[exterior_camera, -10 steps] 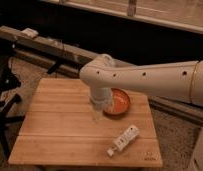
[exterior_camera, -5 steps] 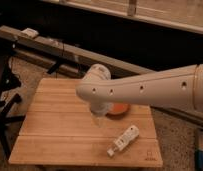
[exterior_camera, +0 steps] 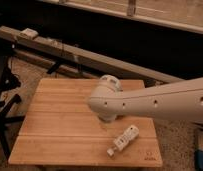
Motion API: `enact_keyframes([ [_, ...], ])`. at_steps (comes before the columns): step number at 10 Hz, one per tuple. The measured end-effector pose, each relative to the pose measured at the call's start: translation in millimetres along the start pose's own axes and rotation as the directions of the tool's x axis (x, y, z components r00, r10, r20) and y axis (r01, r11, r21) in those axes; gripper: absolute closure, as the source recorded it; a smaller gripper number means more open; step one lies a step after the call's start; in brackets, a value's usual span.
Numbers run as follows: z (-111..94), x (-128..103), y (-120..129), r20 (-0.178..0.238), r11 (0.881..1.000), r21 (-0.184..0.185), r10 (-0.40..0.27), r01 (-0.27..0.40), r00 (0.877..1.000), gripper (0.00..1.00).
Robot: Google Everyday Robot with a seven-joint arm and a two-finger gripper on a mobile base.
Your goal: Place the bottle in the ceramic bowl
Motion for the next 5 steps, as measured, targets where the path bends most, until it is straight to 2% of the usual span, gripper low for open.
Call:
enact_keyframes([
  [2,7.1,6.9,-5.7,0.0,0.999,-0.021,-0.041,0.041,0.999,0.35],
  [5,14.3,12.8,-4.0,-0.017,0.997,-0.042,-0.068,0.067,0.998,0.35],
])
